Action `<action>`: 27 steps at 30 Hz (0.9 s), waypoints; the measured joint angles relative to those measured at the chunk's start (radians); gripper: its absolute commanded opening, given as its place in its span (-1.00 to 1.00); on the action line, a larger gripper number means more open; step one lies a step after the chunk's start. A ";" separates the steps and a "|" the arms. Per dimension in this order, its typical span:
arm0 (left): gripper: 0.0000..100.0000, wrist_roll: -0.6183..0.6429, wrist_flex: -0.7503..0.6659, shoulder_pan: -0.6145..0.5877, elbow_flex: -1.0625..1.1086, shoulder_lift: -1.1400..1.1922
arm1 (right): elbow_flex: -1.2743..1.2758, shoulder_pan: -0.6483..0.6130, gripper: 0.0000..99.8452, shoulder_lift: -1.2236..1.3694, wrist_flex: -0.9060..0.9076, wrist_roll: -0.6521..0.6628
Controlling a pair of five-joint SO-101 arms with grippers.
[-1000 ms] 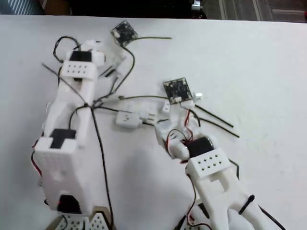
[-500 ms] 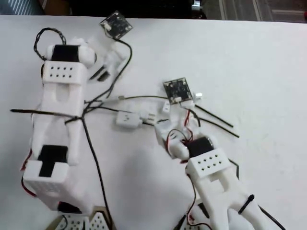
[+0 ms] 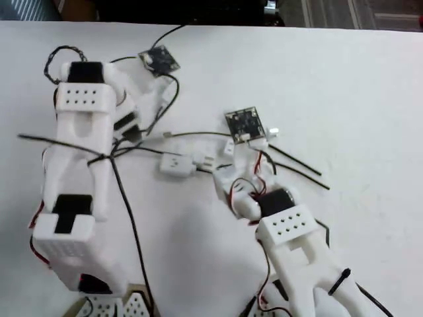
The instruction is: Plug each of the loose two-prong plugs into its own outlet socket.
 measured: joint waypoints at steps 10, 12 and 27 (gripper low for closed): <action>-0.54 0.018 0.060 0.161 0.000 0.049 | -0.037 0.247 -0.96 0.000 0.000 0.000; -0.54 0.044 0.051 0.199 0.000 0.049 | -0.054 0.301 -0.96 0.000 0.000 0.000; -0.54 0.040 -0.086 0.298 0.176 0.049 | -0.074 0.384 -0.96 -0.003 0.000 -0.064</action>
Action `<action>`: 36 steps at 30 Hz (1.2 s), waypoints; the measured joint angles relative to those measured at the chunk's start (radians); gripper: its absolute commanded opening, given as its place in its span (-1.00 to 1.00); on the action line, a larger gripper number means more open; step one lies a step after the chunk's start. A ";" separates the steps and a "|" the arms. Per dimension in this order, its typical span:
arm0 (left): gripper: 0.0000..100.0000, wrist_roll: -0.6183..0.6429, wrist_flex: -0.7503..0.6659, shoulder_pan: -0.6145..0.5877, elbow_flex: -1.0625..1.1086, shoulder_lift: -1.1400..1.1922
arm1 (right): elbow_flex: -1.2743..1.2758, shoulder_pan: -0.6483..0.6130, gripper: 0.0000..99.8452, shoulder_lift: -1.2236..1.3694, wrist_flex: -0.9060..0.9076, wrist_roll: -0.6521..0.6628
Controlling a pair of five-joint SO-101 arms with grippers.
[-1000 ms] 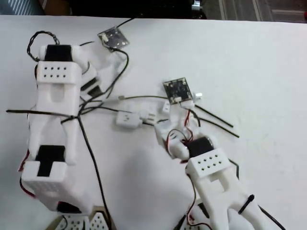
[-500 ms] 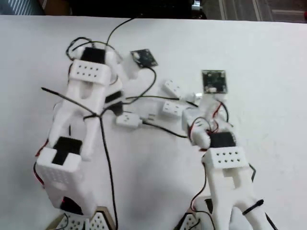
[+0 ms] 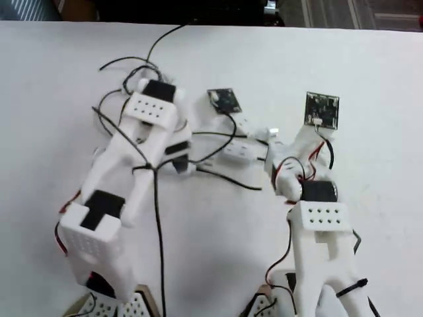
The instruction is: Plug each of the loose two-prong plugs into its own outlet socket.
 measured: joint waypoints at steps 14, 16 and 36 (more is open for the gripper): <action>-0.55 -0.009 -0.316 -0.023 0.270 -0.002 | 0.000 0.000 -0.96 0.000 0.000 0.000; -0.56 -0.009 -0.390 -0.023 0.305 -0.003 | 0.000 0.000 -0.96 0.000 0.000 0.000; -0.95 -0.014 -0.382 -0.008 0.334 -0.031 | 0.000 0.000 -0.96 0.000 -0.015 0.000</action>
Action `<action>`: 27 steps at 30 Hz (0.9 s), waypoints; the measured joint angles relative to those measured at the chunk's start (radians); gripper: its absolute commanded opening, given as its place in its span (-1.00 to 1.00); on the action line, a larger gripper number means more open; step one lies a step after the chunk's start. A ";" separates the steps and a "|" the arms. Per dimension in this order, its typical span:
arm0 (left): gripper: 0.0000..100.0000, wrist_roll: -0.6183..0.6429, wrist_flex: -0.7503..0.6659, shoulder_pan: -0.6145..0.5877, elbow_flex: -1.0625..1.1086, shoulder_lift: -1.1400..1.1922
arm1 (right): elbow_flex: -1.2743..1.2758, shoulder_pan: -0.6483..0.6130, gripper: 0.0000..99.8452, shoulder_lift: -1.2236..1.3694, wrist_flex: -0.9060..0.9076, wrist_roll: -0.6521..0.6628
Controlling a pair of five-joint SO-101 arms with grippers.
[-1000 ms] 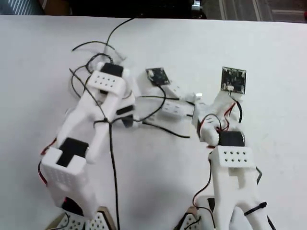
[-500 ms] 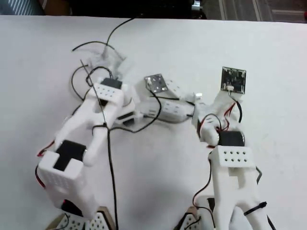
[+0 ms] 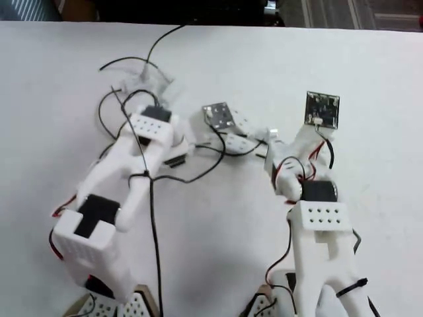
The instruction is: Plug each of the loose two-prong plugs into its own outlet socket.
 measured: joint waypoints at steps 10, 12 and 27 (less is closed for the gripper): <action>-0.95 0.002 0.321 0.100 0.017 -0.146 | 0.000 0.000 -0.96 0.000 0.000 0.000; -0.95 0.018 0.368 0.117 0.017 -0.173 | 0.000 0.000 -0.96 0.000 0.000 0.000; -0.62 0.224 0.149 0.087 0.259 -0.213 | 0.000 0.000 -0.96 0.000 0.000 0.000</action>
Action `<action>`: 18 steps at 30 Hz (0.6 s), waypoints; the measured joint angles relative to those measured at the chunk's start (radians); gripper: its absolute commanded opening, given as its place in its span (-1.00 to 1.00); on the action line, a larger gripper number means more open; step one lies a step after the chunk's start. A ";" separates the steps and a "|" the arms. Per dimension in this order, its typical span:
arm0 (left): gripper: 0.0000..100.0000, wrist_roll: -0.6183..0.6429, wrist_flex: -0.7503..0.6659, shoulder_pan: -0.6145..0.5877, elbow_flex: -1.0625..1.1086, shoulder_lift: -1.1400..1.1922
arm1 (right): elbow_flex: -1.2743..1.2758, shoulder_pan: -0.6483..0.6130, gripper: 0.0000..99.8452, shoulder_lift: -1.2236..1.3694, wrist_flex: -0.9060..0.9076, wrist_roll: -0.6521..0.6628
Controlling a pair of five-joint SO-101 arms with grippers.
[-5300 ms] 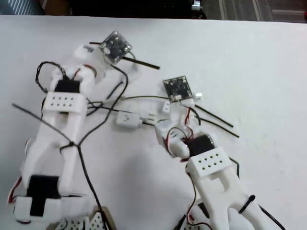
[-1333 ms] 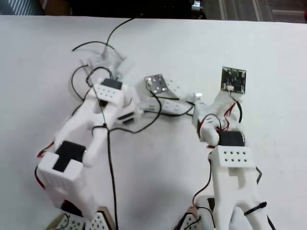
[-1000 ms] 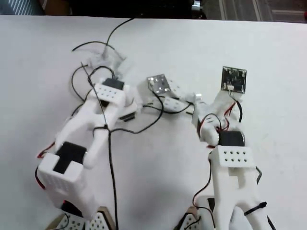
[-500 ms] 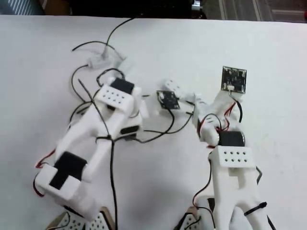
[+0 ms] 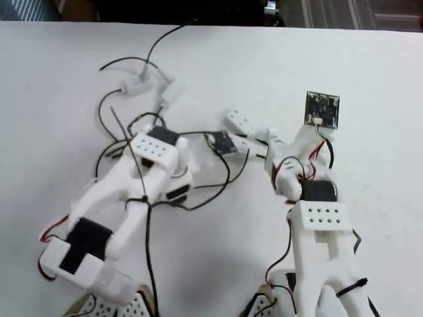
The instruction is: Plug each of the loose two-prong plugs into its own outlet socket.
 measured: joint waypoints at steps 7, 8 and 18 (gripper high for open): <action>-0.48 0.005 -0.209 -0.140 0.006 0.003 | 0.000 0.000 -0.96 0.000 0.000 0.000; -0.48 0.005 -0.229 -0.157 0.006 0.003 | 0.000 0.000 -0.96 0.000 0.000 0.000; -0.48 0.003 0.025 -0.207 -0.304 0.003 | 0.000 -0.026 -0.96 0.000 0.000 0.000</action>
